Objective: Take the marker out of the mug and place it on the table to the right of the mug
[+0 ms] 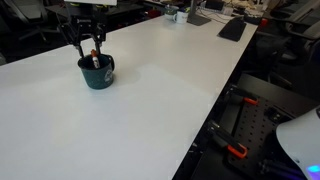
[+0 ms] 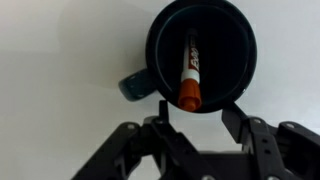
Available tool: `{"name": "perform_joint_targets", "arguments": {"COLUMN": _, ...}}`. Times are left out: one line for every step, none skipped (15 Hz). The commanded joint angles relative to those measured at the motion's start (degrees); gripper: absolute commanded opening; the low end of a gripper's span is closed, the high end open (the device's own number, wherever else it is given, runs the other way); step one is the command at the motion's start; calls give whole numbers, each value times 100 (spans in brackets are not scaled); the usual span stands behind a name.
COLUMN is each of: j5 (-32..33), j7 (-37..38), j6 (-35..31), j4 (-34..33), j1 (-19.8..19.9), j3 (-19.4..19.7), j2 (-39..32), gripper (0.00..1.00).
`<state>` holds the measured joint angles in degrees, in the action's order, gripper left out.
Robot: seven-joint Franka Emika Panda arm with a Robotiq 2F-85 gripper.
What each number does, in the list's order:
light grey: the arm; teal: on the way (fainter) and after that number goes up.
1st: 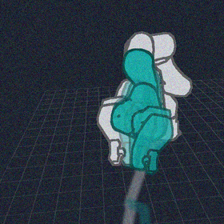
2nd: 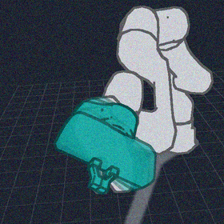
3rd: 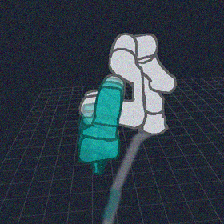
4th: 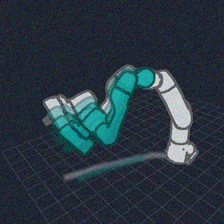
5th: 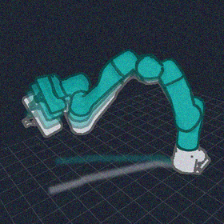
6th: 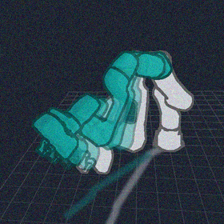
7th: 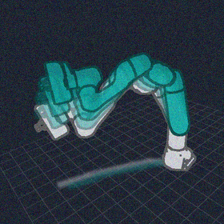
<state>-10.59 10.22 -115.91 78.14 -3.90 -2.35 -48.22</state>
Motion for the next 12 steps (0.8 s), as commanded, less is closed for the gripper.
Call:
{"name": "perform_joint_targets", "arguments": {"j5": 75, "j7": 330, "j6": 0, "j4": -271, "j1": -87, "j3": 84, "j2": -156, "gripper": 28}}
{"name": "perform_joint_targets", "arguments": {"j5": 73, "j7": 362, "j6": -36, "j4": -296, "j1": -83, "j3": 88, "j2": -158, "gripper": 19}}
{"name": "perform_joint_targets", "arguments": {"j5": 83, "j7": 401, "j6": -29, "j4": -323, "j1": -83, "j3": 96, "j2": -150, "gripper": 13}}
{"name": "perform_joint_targets", "arguments": {"j5": 90, "j7": 421, "j6": -58, "j4": -327, "j1": -86, "j3": 109, "j2": -134, "gripper": 4}}
{"name": "perform_joint_targets", "arguments": {"j5": 128, "j7": 476, "j6": -44, "j4": -333, "j1": -108, "j3": 143, "j2": -107, "gripper": 5}}
{"name": "perform_joint_targets", "arguments": {"j5": 135, "j7": 524, "j6": 1, "j4": -338, "j1": -111, "j3": 151, "j2": -72, "gripper": 37}}
{"name": "perform_joint_targets", "arguments": {"j5": 138, "j7": 544, "j6": -17, "j4": -332, "j1": -112, "j3": 157, "j2": -39, "gripper": 33}}
{"name": "perform_joint_targets", "arguments": {"j5": 143, "j7": 587, "j6": -27, "j4": -312, "j1": -118, "j3": 162, "j2": 22, "gripper": 33}}
{"name": "perform_joint_targets", "arguments": {"j5": 120, "j7": 623, "j6": -2, "j4": -309, "j1": -108, "j3": 149, "j2": 67, "gripper": 40}}
{"name": "perform_joint_targets", "arguments": {"j5": 100, "j7": 632, "j6": -1, "j4": -282, "j1": -99, "j3": 137, "j2": 134, "gripper": 46}}
{"name": "perform_joint_targets", "arguments": {"j5": 83, "j7": 628, "j6": -8, "j4": -262, "j1": -90, "j3": 121, "j2": 190, "gripper": 55}}
{"name": "perform_joint_targets", "arguments": {"j5": 85, "j7": 657, "j6": -34, "j4": -235, "j1": -97, "j3": 122, "j2": 241, "gripper": 61}}
